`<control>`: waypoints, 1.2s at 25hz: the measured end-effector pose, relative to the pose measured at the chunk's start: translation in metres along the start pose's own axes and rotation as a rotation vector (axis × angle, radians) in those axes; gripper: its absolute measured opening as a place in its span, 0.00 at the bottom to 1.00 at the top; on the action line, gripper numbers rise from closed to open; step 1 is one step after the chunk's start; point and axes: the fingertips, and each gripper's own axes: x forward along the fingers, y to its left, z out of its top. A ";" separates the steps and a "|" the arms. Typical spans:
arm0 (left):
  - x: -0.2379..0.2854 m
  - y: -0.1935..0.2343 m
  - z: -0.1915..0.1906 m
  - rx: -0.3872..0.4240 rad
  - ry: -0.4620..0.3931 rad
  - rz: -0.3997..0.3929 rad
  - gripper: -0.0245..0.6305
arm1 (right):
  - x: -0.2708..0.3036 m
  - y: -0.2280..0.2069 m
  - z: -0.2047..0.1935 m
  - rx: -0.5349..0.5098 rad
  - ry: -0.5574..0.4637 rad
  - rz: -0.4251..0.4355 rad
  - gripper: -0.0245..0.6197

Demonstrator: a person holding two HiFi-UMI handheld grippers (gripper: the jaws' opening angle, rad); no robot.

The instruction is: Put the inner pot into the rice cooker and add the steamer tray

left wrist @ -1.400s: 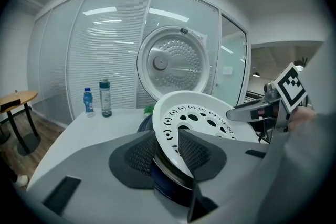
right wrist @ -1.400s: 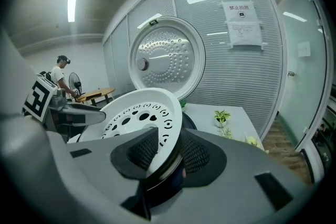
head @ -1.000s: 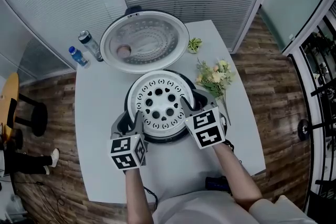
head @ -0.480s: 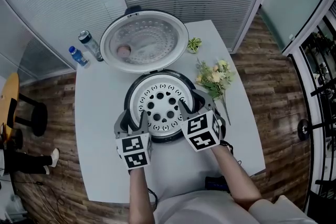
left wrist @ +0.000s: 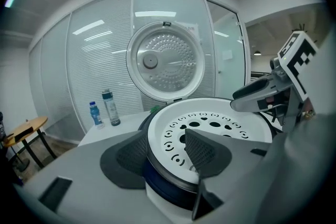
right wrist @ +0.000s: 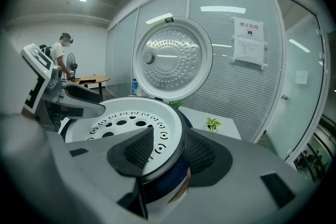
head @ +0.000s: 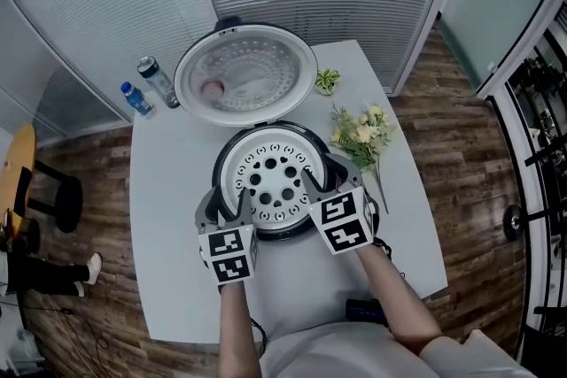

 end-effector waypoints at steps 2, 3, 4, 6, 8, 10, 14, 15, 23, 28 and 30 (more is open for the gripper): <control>-0.004 0.000 0.002 -0.045 -0.017 -0.013 0.37 | -0.006 -0.003 0.002 0.034 -0.027 -0.004 0.32; -0.006 0.000 0.003 -0.074 -0.027 -0.022 0.37 | -0.009 -0.004 0.003 0.059 -0.042 -0.004 0.32; -0.009 -0.001 0.003 -0.100 -0.036 -0.031 0.37 | -0.012 -0.004 0.003 0.082 -0.055 -0.002 0.32; -0.015 -0.002 0.002 -0.135 -0.050 -0.041 0.37 | -0.020 -0.007 -0.001 0.117 -0.073 -0.001 0.32; -0.023 -0.002 0.000 -0.155 -0.061 -0.044 0.37 | -0.030 -0.008 -0.008 0.154 -0.085 0.004 0.31; -0.032 -0.003 0.000 -0.168 -0.071 -0.048 0.36 | -0.040 -0.008 -0.015 0.201 -0.093 0.011 0.31; -0.048 -0.008 -0.002 -0.175 -0.080 -0.059 0.35 | -0.057 -0.007 -0.026 0.287 -0.097 0.026 0.28; -0.053 -0.011 -0.003 -0.180 -0.082 -0.067 0.35 | -0.062 -0.006 -0.028 0.302 -0.100 0.033 0.26; -0.094 -0.037 -0.007 -0.266 -0.130 -0.172 0.22 | -0.103 0.006 -0.038 0.397 -0.160 0.119 0.09; -0.118 -0.052 -0.004 -0.315 -0.197 -0.239 0.09 | -0.122 0.016 -0.041 0.403 -0.207 0.170 0.07; -0.123 -0.053 -0.005 -0.318 -0.199 -0.243 0.07 | -0.126 0.017 -0.044 0.397 -0.206 0.165 0.07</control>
